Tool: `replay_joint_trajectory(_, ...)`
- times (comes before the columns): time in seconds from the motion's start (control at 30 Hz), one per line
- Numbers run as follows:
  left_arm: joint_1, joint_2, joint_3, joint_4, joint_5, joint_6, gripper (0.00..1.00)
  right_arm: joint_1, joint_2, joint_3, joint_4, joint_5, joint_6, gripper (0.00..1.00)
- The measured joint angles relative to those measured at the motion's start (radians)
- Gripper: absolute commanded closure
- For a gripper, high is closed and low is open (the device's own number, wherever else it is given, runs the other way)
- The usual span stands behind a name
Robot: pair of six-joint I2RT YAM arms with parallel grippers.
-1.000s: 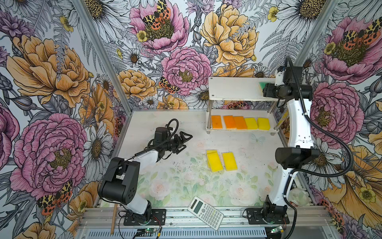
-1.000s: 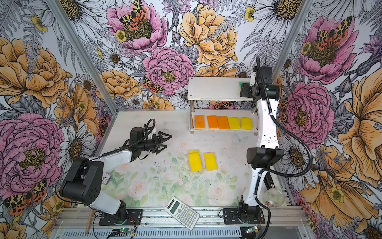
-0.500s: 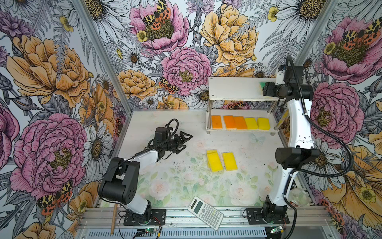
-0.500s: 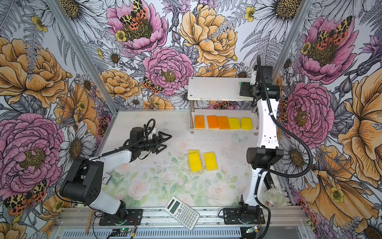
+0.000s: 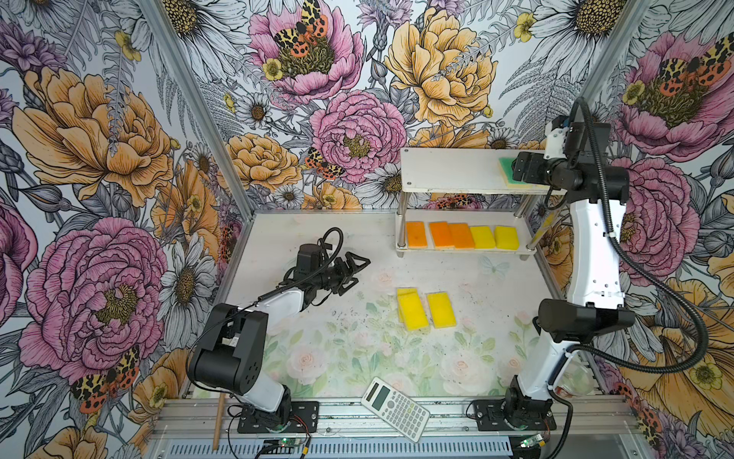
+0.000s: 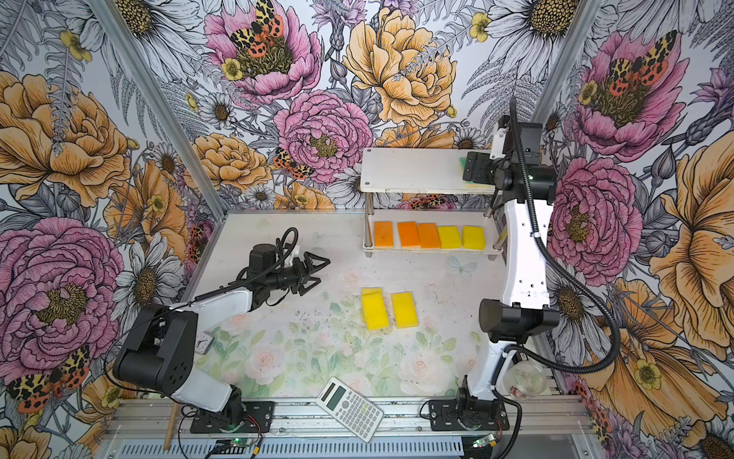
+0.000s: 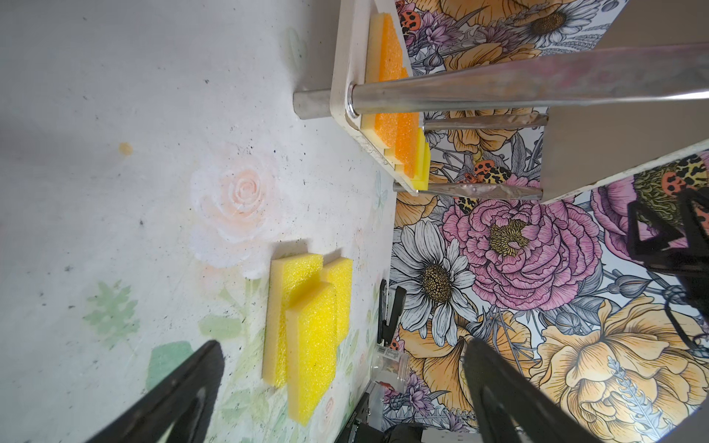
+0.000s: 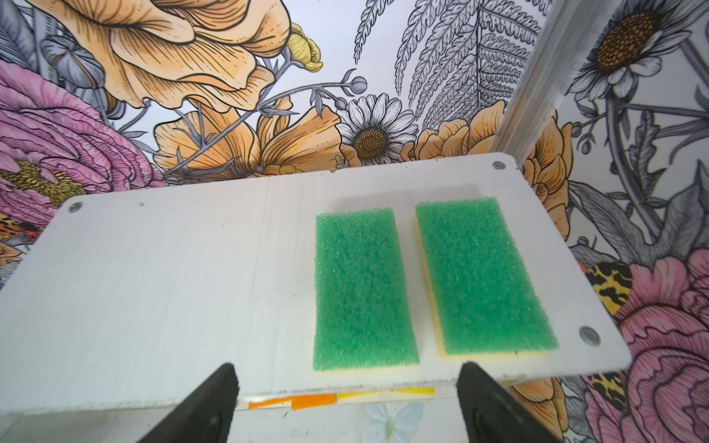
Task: Arrange cleaning sponges on a shelf
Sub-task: Place the cleaning sponge at the shelf, then pick up the cleaning sponge at the center of the table.
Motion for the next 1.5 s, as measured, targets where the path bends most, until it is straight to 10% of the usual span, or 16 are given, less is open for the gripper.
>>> replay_joint_trajectory(0.37, -0.035, 0.000, 0.014, -0.002, 0.000, -0.003, 0.01, 0.187, -0.381, -0.608, 0.029, 0.071, 0.041, 0.00)
replay_joint_trajectory(0.87, -0.071, 0.021, 0.043, -0.003, -0.014, -0.019, 0.01, 0.463, -0.441, -1.386, 0.159, 0.079, 0.243, 0.00)
replay_joint_trajectory(1.5, -0.075, 0.051, 0.043, -0.003, -0.019, -0.026, 0.01, 0.587, -0.393, -1.624, 0.433, 0.093, 0.362, 0.00)
